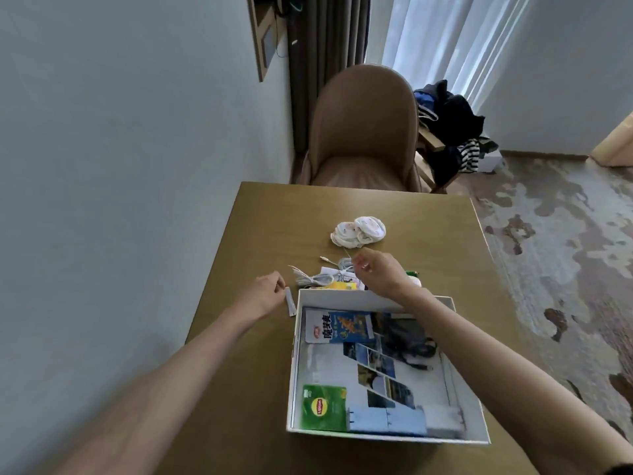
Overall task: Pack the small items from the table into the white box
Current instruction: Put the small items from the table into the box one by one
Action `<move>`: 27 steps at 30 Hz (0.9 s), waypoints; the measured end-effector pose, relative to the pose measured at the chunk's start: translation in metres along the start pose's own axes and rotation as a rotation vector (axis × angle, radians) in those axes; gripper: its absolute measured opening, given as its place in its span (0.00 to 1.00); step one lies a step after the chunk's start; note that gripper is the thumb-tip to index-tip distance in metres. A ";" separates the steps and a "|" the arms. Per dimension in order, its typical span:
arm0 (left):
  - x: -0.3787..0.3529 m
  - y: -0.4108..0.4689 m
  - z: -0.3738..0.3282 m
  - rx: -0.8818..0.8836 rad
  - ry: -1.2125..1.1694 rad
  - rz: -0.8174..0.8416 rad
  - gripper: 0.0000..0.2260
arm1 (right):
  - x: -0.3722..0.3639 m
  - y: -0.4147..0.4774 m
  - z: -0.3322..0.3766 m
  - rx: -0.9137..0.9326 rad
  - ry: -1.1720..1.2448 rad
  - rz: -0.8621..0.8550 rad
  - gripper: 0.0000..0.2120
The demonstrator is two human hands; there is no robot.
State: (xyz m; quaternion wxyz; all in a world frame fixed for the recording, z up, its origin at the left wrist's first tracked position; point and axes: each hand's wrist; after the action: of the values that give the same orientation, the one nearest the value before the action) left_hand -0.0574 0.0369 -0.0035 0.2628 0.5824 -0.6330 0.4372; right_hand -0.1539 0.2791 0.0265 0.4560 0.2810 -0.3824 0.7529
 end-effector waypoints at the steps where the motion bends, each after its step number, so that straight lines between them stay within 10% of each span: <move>1: -0.005 0.003 0.003 0.036 0.012 0.037 0.08 | -0.004 0.012 0.001 -0.002 -0.033 0.044 0.10; 13: -0.057 0.047 0.017 0.247 0.115 0.112 0.14 | -0.049 0.078 0.005 0.121 -0.560 0.325 0.12; 27: -0.048 0.030 0.030 0.391 -0.194 0.114 0.15 | -0.052 0.075 -0.002 0.198 -0.455 0.372 0.05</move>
State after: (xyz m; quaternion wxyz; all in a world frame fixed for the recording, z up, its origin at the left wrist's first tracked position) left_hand -0.0726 0.0339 -0.0655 0.0578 0.6246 -0.5905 0.5078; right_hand -0.1997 0.2338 -0.0387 0.1834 0.4105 -0.4441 0.7750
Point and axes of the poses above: each hand's wrist, its own y-axis towards the middle knuckle, its own x-axis out of the back of the hand, z = x × y, and after that the axes turned 9 degrees about -x, right-handed
